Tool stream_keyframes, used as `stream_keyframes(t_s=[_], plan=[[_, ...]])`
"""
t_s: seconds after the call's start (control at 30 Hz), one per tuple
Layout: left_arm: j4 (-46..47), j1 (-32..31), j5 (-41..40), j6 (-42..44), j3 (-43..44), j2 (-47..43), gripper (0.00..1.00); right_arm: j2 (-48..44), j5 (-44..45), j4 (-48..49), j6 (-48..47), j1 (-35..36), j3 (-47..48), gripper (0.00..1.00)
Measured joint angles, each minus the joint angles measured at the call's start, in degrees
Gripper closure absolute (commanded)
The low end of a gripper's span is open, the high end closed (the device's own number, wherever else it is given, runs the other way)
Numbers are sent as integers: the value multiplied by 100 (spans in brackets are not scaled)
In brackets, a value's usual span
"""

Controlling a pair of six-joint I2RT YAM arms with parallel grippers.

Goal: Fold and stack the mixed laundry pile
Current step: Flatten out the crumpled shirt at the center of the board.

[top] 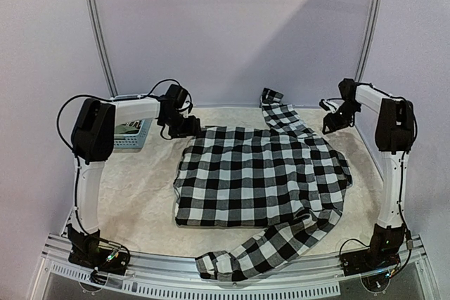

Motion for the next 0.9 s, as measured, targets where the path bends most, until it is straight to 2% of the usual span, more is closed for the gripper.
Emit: stream_keyframes(t_s=[0.13,0.2,0.27,0.47,0.63,0.77,0.9], plan=[[-133,-177,-245,81,74,-400,29,337,9,236,369,348,1259,40],[-179,-308,-308,85,201,-603,29,586,-52,431,627,481,1825,35],[-170,-474,-341,83,341,-809,29,807,-170,691,942,599,2133,32],[-125,-992,-345,42,409,-1298,29,1296,-691,1113,1985,603,2186,31],[-129,-1200,-302,-138,439,-1276,28,1499,-1290,1250,2855,527,2184,33],[-485,-1056,-420,-129,905,-868,24,1504,-1707,1239,3176,470,2170,32],[-946,-675,-426,192,1620,-236,19,1447,-1847,1021,3005,376,2055,31]])
